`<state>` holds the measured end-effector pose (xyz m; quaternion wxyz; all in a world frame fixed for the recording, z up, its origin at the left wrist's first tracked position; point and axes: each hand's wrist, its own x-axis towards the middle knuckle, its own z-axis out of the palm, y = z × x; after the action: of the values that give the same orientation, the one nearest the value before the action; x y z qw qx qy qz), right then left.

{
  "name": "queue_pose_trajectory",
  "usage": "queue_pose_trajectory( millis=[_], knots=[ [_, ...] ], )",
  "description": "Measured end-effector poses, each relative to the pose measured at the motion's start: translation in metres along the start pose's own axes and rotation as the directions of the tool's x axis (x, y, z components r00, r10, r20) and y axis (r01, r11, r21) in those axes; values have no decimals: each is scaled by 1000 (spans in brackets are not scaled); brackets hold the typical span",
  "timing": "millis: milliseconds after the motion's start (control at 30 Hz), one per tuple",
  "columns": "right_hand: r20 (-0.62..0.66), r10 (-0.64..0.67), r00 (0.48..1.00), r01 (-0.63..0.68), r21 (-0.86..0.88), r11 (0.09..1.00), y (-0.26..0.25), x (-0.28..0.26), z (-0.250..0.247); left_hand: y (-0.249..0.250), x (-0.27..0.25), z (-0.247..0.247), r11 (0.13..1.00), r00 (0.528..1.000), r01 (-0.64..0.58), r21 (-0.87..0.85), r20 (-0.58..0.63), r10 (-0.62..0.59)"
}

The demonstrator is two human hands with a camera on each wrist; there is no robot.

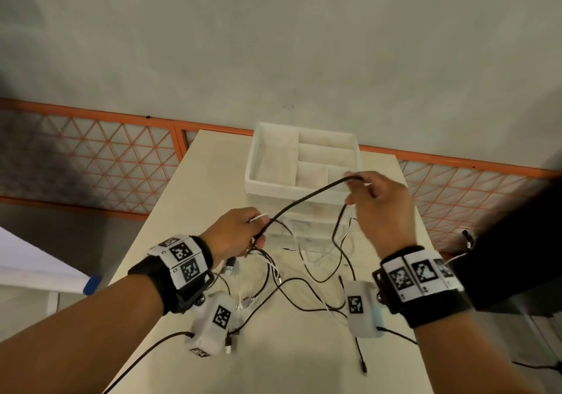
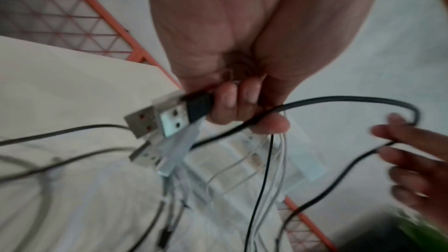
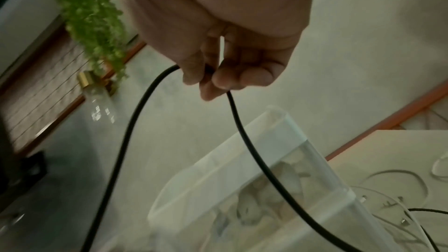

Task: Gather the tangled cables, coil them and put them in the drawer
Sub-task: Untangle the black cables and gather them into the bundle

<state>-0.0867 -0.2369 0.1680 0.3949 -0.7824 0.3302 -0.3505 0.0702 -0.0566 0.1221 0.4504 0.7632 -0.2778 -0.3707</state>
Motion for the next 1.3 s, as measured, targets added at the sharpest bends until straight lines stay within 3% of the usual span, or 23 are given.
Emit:
queue_pose_trajectory(
  millis=[67, 167, 333, 433, 533, 667, 800, 867, 900, 967, 1033, 1133, 1233, 1300],
  knots=[
    [-122, 63, 990, -58, 42, 997, 5, 12, -11, -17, 0, -4, 999, 998, 46, -19, -41, -47],
    [-201, 146, 969, -116, 151, 982, 8, 25, -20, -38, -1, -9, 993, 993, 97, -61, -62, -101],
    [-250, 128, 960, -81, 191, 978, 14, 35, -25, -51, -2, -12, 973, 976, 182, 140, -149, -161],
    [-282, 113, 953, -97, 71, 993, 30, 42, -25, -36, -1, -17, 982, 974, 178, -66, -132, -185],
    [-261, 172, 950, -144, 121, 982, 40, 48, -27, -16, -2, -21, 970, 979, 141, -200, -120, -167],
    [-169, 114, 979, -87, 163, 983, 28, 56, -29, -9, -2, -18, 968, 968, 215, -133, -102, -229],
    [-117, 24, 993, 3, 227, 974, 25, 64, -31, -1, -1, -14, 935, 940, 307, -180, -96, -327],
    [-56, 1, 998, -2, -4, 1000, 41, 63, -35, 4, -1, -15, 921, 931, 323, -220, -100, -350],
    [26, 71, 997, -65, -196, 978, 50, 56, -38, 6, -2, -15, 916, 928, 322, -238, -110, -355],
    [174, 349, 921, -199, -560, 804, 73, 41, -41, 10, -3, -16, 913, 925, 316, -259, -129, -357],
    [203, 488, 849, -229, -690, 686, 74, 21, -35, 14, -3, -14, 911, 925, 319, -260, -125, -359],
    [413, 277, 867, -29, -514, 857, 47, -8, -13, 20, 0, -4, 901, 926, 326, -285, -95, -365],
    [658, 109, 745, 167, -342, 925, 8, -39, 20, 28, 4, 7, 896, 937, 302, -326, -73, -343],
    [674, 77, 735, 233, -358, 904, 5, -44, 36, 33, 4, 10, 898, 948, 266, -351, -72, -309]
  ],
)
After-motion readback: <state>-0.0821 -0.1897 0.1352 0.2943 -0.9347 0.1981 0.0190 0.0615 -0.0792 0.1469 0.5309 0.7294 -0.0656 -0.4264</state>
